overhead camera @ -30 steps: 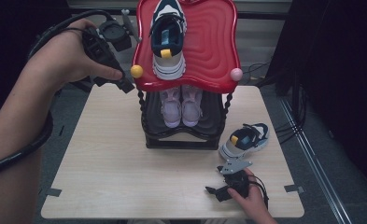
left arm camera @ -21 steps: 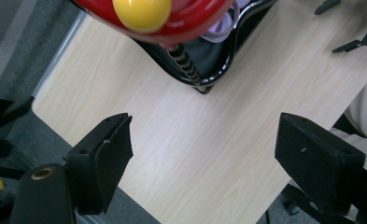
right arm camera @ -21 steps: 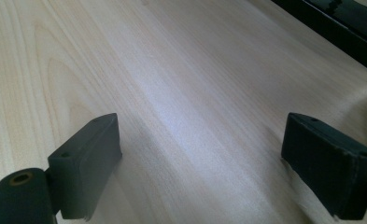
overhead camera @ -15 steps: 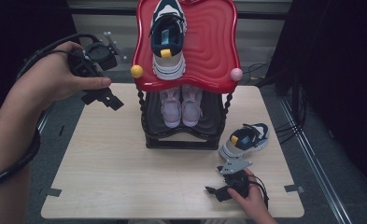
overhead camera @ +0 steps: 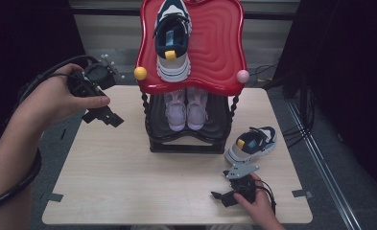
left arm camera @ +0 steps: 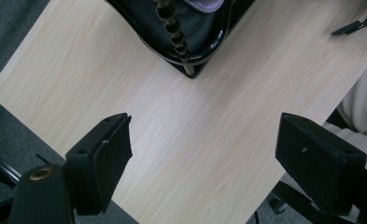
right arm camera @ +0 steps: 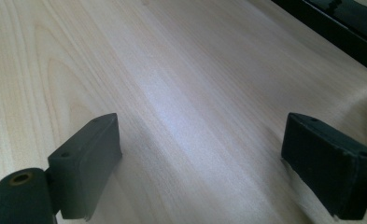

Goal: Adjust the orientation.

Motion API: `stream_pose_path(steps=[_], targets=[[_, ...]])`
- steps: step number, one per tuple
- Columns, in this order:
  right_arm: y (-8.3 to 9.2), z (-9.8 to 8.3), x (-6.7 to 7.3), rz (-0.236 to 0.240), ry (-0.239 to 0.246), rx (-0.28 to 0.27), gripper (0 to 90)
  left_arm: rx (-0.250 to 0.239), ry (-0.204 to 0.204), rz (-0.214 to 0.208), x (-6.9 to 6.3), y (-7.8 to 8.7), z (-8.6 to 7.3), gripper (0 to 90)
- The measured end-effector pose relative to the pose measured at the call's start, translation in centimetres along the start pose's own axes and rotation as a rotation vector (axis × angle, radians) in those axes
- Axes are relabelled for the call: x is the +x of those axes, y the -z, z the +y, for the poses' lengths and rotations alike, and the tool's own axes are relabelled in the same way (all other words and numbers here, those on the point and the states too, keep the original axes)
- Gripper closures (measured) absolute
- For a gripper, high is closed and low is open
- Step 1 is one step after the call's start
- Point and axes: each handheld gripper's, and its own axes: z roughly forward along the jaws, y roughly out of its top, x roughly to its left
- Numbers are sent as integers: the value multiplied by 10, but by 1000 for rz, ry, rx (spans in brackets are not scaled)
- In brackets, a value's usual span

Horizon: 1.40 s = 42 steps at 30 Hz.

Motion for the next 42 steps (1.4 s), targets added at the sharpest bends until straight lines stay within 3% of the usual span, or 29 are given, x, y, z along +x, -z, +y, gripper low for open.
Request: stream_pose_path(steps=[14,22,28,42], targets=[[0,0,0,0,-5,-1,111,-24,11,-49,-1,-37,-13,189],[0,0,0,-1,0,-3,111,-7,18,-78,-4,-59,-18,190],[0,0,0,-1,0,-3,111,24,0,-95,-6,-76,-22,190],[0,0,0,-1,0,-5,112,4,-3,-126,-16,-122,-33,201]])
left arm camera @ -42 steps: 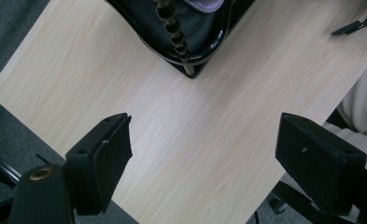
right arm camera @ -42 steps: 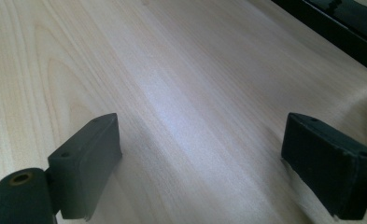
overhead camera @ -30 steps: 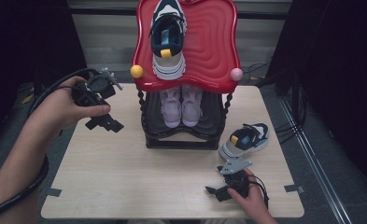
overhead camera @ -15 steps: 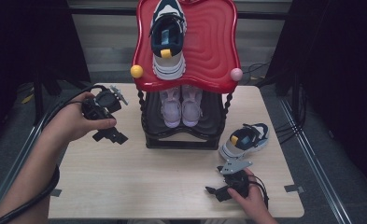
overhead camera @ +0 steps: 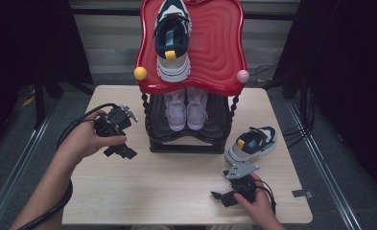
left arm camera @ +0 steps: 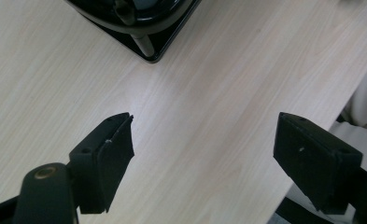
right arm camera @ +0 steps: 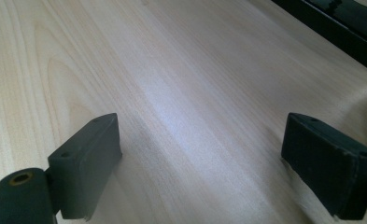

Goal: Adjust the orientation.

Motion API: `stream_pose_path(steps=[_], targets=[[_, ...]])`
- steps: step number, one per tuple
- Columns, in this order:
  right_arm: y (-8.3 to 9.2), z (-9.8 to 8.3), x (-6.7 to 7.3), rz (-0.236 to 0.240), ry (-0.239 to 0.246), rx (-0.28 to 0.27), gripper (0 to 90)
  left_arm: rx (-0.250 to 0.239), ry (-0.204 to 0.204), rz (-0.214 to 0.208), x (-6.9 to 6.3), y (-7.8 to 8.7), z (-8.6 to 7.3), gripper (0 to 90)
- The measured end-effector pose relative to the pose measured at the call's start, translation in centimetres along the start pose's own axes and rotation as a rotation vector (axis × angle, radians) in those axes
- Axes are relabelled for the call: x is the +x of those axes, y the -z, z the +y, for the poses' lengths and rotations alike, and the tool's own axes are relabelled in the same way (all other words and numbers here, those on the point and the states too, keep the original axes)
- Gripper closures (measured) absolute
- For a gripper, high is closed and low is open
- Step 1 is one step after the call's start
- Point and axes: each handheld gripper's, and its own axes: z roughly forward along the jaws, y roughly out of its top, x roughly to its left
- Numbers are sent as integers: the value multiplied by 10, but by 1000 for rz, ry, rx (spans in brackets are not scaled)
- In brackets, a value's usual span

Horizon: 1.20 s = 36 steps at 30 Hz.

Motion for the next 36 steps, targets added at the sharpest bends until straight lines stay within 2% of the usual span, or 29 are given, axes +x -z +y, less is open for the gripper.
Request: stream_pose_path(steps=[5,8,11,14,21,28,32,36], targets=[[0,0,0,0,0,0,111,-7,-11,-24,0,-21,-6,200],[0,0,0,0,0,0,112,-22,-11,-18,-1,-33,-10,200],[0,0,0,0,1,-1,112,-44,2,-30,-2,-44,-14,203],[0,0,0,1,-2,1,112,-47,4,-42,-3,-56,-16,201],[0,0,0,1,0,4,112,-60,-2,-38,-7,-81,-21,200],[0,0,0,4,3,4,110,-129,31,-57,-14,-111,-30,196],[0,0,0,5,3,4,110,-156,22,-83,-21,-126,-33,199],[0,0,0,7,6,0,110,-171,14,-69,-26,-137,-36,196]])
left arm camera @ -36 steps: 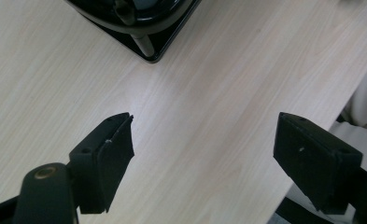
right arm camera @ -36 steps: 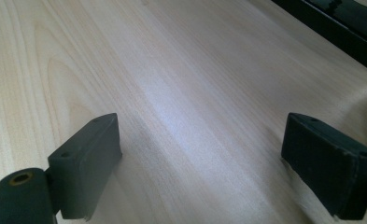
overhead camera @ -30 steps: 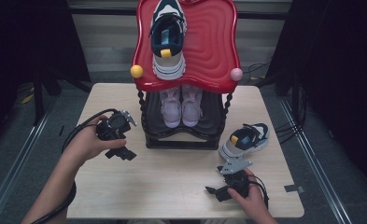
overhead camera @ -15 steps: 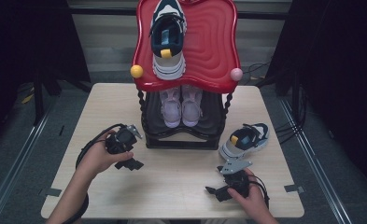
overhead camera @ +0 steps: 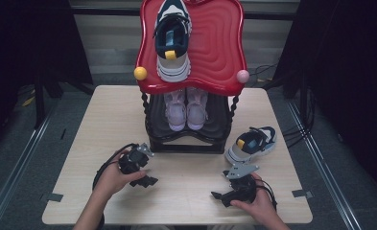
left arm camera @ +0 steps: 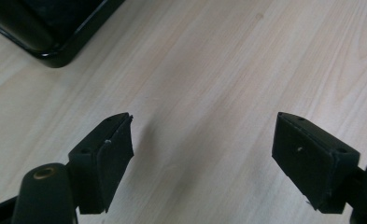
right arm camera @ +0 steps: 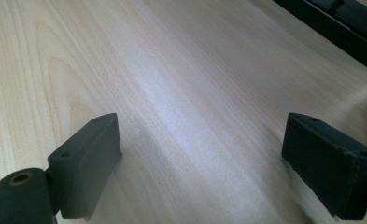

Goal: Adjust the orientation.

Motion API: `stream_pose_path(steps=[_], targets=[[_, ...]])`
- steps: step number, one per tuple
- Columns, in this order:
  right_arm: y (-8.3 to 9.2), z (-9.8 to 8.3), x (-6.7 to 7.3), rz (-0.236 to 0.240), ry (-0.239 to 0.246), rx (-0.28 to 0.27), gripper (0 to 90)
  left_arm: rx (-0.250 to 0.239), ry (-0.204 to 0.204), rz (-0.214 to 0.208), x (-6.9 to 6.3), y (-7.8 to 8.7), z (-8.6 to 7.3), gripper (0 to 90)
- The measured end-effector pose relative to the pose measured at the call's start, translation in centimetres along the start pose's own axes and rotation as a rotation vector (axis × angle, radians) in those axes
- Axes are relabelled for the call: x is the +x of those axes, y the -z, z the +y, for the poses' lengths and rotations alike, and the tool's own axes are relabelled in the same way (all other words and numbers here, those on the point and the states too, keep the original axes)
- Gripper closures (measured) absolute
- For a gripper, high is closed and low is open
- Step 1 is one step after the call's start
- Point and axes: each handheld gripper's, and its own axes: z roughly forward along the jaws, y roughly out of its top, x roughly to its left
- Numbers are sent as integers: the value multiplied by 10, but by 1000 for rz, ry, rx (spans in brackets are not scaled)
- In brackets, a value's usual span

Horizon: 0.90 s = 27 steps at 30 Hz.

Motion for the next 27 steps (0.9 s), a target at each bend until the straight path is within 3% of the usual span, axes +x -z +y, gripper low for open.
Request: stream_pose_path(steps=[6,9,13,17,20,23,27], targets=[[2,0,-1,11,13,16,131,-66,16,23,-2,-11,-12,190],[6,2,-3,10,14,55,140,-66,-2,52,-4,-18,-18,190],[12,6,-6,16,6,128,157,-147,18,92,-7,-22,-26,171],[24,13,-12,17,24,184,185,-214,31,105,-8,-25,-33,146],[38,23,-18,22,-7,228,200,-256,29,111,-10,-27,-38,130],[51,32,-23,9,3,234,223,-296,34,114,-10,-28,-43,126],[68,45,-33,3,-22,246,234,-324,29,119,-11,-29,-47,114]])
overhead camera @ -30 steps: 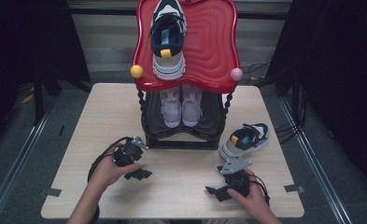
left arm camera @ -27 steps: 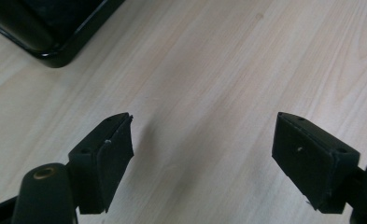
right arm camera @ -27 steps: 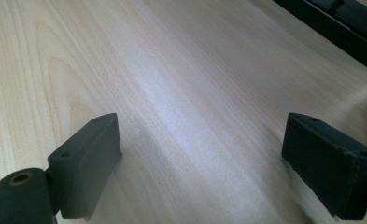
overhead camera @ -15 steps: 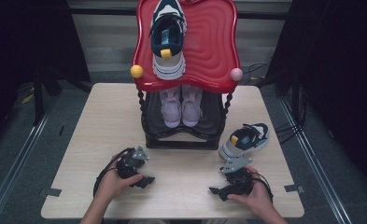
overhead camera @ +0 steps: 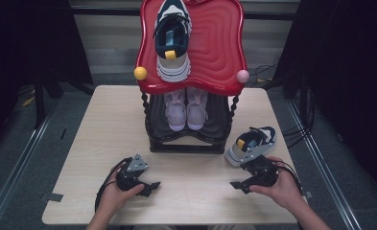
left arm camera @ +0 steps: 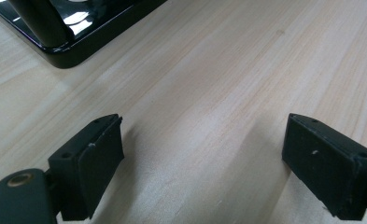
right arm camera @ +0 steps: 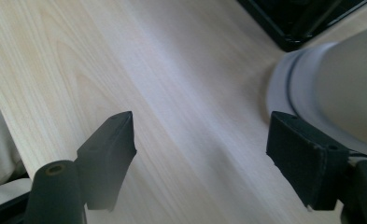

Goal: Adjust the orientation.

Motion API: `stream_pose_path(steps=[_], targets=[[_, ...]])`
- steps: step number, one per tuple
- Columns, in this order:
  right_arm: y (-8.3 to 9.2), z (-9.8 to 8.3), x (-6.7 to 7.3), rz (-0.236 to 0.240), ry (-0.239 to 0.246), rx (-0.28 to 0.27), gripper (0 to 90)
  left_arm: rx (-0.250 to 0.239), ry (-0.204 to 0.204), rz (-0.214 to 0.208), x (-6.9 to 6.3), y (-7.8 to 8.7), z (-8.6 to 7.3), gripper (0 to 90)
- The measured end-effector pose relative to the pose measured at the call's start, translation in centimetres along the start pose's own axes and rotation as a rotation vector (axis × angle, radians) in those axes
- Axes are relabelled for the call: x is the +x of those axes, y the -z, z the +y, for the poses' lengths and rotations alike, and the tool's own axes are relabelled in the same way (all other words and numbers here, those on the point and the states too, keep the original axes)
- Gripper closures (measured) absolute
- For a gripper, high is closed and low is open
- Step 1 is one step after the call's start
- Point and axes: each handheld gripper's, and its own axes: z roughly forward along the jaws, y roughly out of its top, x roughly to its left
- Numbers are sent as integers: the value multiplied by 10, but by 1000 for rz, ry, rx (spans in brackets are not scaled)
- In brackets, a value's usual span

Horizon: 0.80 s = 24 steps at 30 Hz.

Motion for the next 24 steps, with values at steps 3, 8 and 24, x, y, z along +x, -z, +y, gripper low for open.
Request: stream_pose_path(steps=[3,8,24], targets=[[11,7,-8,-20,-7,21,236,6,-3,1,0,0,0,111],[28,24,-17,-57,-11,24,259,8,-6,6,0,0,0,106],[14,52,-65,-167,-66,108,385,-3,2,-7,-1,-2,0,87]])
